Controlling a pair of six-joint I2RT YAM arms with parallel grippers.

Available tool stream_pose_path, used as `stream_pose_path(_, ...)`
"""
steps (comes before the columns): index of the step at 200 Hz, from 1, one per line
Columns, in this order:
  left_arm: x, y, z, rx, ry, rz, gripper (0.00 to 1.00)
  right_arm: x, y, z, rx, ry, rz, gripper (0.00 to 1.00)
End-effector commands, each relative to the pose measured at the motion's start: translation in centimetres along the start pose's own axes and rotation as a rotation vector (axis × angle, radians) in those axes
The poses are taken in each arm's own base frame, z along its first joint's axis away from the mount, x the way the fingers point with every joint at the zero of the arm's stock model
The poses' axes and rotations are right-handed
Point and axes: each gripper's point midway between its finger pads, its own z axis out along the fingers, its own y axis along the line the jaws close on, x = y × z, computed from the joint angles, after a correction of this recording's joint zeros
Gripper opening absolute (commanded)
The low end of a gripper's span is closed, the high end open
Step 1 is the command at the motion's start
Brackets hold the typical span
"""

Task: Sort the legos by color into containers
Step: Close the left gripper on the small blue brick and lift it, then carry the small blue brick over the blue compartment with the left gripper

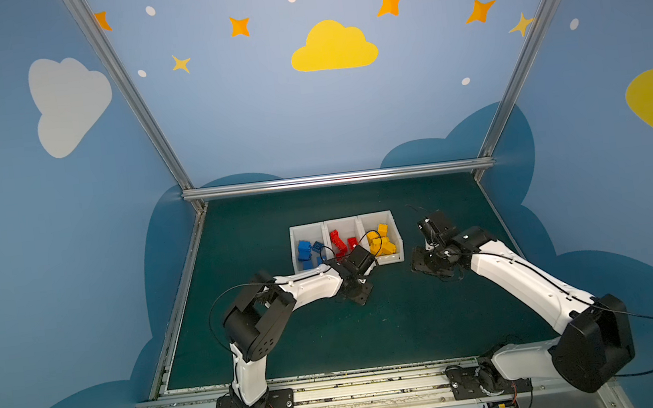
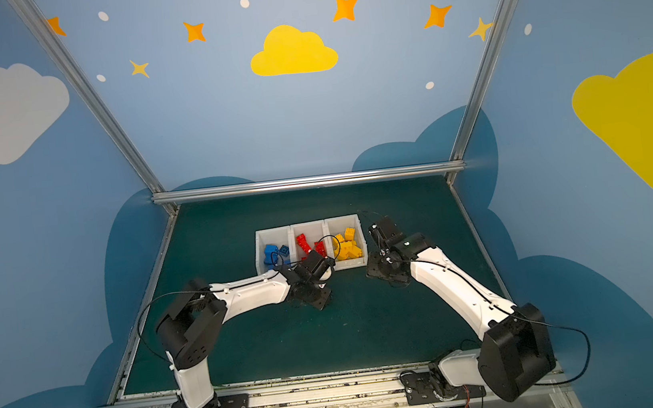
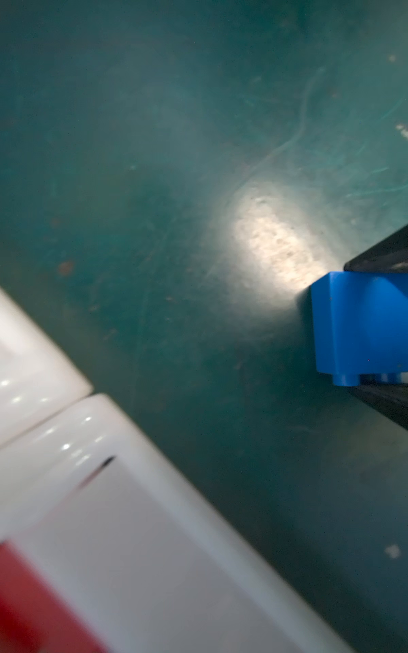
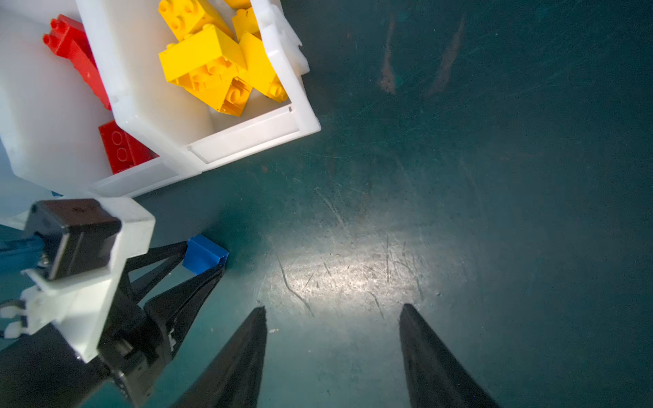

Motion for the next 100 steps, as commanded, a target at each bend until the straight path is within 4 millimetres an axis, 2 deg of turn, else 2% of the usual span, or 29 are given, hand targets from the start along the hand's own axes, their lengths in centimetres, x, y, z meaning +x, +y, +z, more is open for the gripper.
stream_pose_path(1, 1.1, -0.5, -1.9, 0.027, 0.011, -0.012, 0.39, 0.2, -0.4, -0.2, -0.001, -0.008, 0.017, 0.6)
stream_pose_path(33, 1.2, -0.1, -4.4, 0.032, -0.04, -0.046, 0.39, 0.2, -0.4, -0.1, -0.003, -0.004, 0.018, 0.6)
stream_pose_path(52, 0.6, 1.2, -6.4, 0.027, -0.086, -0.081, 0.39, 0.1, -0.4, 0.0, -0.008, -0.005, 0.019, 0.6)
stream_pose_path(75, -1.2, 4.4, -9.4, -0.021, -0.173, -0.149, 0.39, 0.0, -0.3, 0.0, -0.012, -0.003, 0.018, 0.6)
stream_pose_path(100, -3.4, 8.9, -12.1, -0.069, -0.264, -0.216, 0.41, -0.1, -0.2, -0.1, -0.013, -0.005, 0.012, 0.6)
